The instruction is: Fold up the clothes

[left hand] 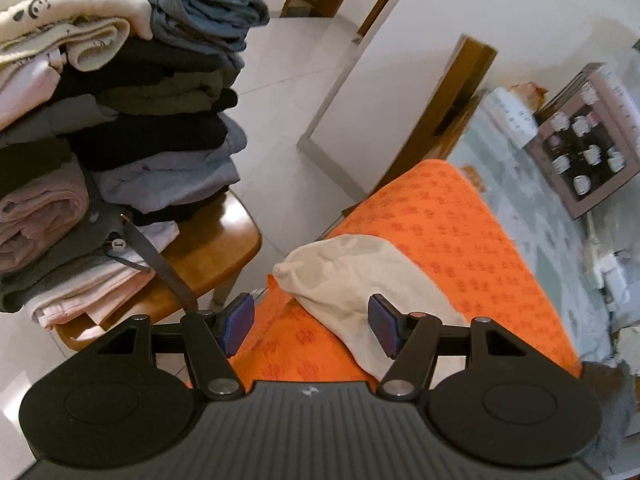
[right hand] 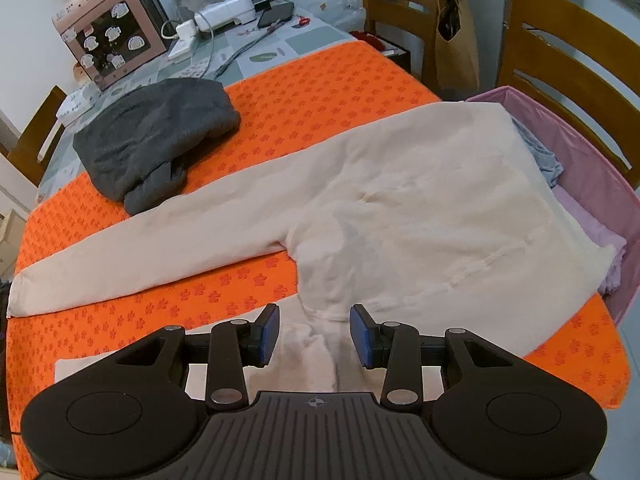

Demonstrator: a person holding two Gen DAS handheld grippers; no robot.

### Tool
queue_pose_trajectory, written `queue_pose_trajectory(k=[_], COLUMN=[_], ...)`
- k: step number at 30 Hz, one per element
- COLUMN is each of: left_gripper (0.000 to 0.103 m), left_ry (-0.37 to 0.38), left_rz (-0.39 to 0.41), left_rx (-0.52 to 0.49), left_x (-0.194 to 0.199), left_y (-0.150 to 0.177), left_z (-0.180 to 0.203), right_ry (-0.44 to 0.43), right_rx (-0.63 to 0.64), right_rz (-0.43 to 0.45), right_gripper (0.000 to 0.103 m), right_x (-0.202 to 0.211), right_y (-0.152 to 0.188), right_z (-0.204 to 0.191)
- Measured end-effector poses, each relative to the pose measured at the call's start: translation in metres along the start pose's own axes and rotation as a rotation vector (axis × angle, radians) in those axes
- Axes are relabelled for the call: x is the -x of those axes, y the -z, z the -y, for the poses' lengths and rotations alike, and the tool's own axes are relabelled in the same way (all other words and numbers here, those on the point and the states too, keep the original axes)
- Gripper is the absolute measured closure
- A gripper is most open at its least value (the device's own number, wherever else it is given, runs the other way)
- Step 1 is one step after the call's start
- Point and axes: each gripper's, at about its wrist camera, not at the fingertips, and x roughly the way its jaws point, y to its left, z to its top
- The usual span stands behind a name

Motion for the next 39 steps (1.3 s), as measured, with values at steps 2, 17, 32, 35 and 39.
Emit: queue_pose_trajectory(k=[2, 17, 32, 35, 39], left_gripper=[0.030, 0.098, 0.098, 0.097, 0.088], left_ry=[0.003, 0.109, 0.347, 0.390, 0.446], left_rz=[0.002, 0.185, 0.193, 0.151, 0.073], left_rx=[0.012, -0.166, -0.814, -0.862, -0.927], left_x=[-0.008, 0.032, 0.093, 0.088, 0.078], left_y=[-0.002, 0.006, 0.145, 0.172, 0.203], left_z=[-0.001, 0.045, 0.173, 0.190, 0.209], right_ry=[0.004, 0.003, -0.042, -0.055, -0.084], right_rx=[0.006, 0.013, 0.014, 0.031, 0.055], right_rz=[-0.012, -0.027, -0.007, 0.003, 0.013], right_gripper=[0.061, 0.061, 0.061, 0.061, 0.061], right_x=[-0.004, -0.009, -0.010, -0.010, -0.010], right_y=[-0.001, -0.005, -0.003, -0.007, -0.013], right_z=[-0.004, -0.014, -0.015, -0.020, -0.031])
